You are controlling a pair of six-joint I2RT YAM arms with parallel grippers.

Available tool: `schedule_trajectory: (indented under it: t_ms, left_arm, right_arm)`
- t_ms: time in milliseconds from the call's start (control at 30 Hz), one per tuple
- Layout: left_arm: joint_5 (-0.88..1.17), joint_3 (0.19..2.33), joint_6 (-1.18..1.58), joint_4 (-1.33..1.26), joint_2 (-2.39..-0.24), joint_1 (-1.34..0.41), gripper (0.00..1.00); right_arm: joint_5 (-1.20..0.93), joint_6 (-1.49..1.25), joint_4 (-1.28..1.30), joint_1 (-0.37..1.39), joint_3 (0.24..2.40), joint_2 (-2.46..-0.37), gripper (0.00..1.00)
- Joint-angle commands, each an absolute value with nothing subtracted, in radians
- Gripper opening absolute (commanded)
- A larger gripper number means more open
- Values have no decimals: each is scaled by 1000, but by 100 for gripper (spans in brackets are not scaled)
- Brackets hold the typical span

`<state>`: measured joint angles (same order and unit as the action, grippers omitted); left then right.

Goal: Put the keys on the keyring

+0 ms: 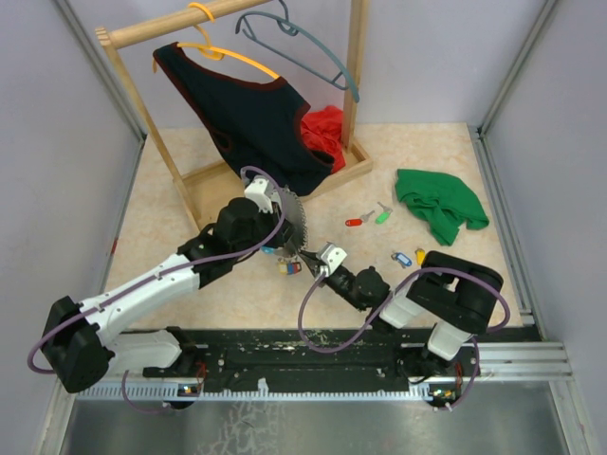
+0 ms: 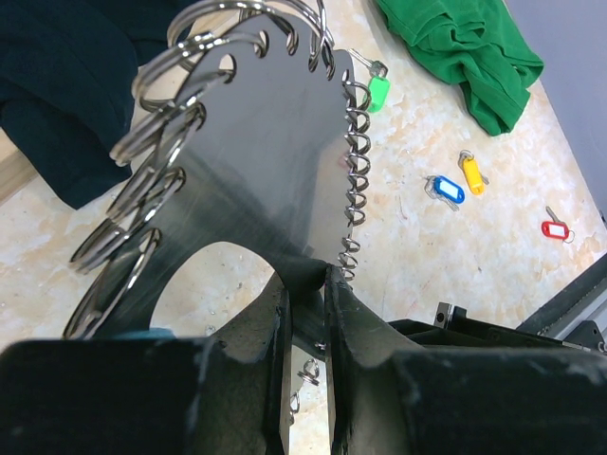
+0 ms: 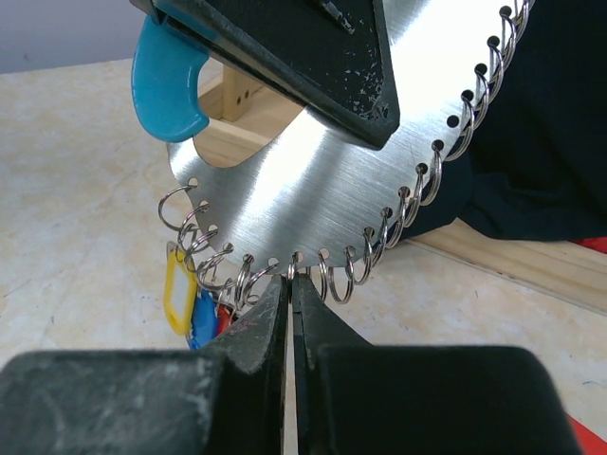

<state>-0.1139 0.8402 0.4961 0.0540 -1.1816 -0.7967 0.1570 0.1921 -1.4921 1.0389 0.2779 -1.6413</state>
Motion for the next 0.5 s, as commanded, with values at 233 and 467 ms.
schedule_trajectory:
  t_ms: [233,467]
  left_arm:
    - [-138,815,576,21,-1144,-772,9]
    - [-69,742,655,-54,-1153,-730,20]
  right_arm:
    - [89,192,-1592,1048,261,-1619,0]
    - [74,189,-1613,1048,238,-1627,0]
